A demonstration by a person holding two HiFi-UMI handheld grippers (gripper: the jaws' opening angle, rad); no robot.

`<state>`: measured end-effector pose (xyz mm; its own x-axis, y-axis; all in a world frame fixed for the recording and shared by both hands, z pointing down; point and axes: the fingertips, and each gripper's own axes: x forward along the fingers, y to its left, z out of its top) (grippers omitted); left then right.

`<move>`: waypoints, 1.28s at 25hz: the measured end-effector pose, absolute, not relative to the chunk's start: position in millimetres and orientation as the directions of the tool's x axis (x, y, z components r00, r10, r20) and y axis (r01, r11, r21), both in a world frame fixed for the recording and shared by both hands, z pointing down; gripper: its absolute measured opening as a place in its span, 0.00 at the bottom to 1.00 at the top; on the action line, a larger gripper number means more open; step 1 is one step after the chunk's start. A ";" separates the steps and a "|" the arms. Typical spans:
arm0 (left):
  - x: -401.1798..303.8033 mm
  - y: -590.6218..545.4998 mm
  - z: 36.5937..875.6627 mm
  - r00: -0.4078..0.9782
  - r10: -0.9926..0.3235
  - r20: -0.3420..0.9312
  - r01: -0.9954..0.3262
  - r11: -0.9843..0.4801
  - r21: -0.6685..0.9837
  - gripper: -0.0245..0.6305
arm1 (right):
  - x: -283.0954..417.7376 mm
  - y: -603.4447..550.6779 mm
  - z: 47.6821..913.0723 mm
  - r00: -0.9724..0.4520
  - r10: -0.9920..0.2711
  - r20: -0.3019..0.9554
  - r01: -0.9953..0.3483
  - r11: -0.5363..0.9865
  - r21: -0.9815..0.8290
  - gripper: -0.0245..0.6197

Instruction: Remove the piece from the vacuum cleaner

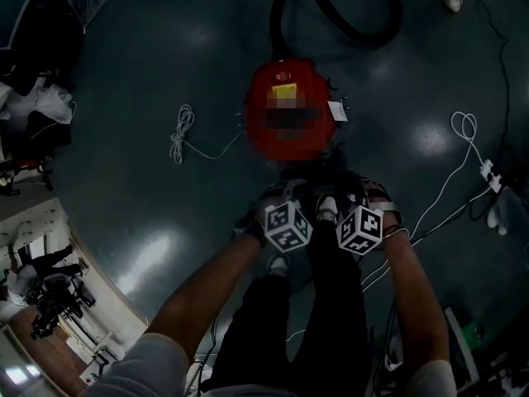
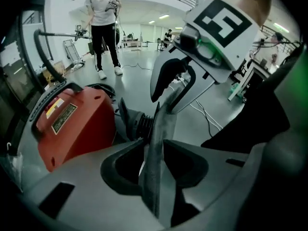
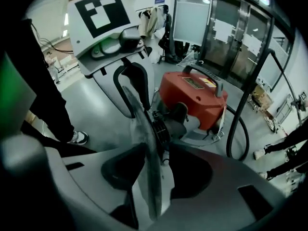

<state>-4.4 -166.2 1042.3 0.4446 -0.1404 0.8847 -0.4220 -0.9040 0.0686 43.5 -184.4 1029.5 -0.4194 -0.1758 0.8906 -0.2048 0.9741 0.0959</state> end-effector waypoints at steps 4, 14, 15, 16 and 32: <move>-2.1 -166.0 1060.5 0.426 -0.133 0.895 -0.379 -0.925 0.043 0.21 | 40.9 -182.9 1046.0 -0.399 -0.185 0.898 -0.168 0.978 0.127 0.24; 3.7 -159.3 1061.9 0.448 -0.102 0.888 -0.334 -0.940 0.061 0.09 | 44.8 -169.8 1045.6 -0.376 -0.114 0.920 -0.110 0.991 0.078 0.11; 4.0 -157.0 1061.7 0.451 -0.092 0.888 -0.327 -0.943 0.068 0.08 | 44.9 -167.5 1045.2 -0.374 -0.107 0.921 -0.107 0.992 0.072 0.11; 4.3 -154.2 1061.5 0.455 -0.082 0.887 -0.322 -0.944 0.077 0.08 | 45.0 -165.2 1044.4 -0.372 -0.101 0.923 -0.103 0.992 0.067 0.11; -3.8 -88.1 918.1 0.523 0.043 0.851 -0.222 -0.957 0.185 0.08 | 34.7 -97.5 895.7 -0.454 -0.021 0.891 -0.168 0.984 -0.063 0.11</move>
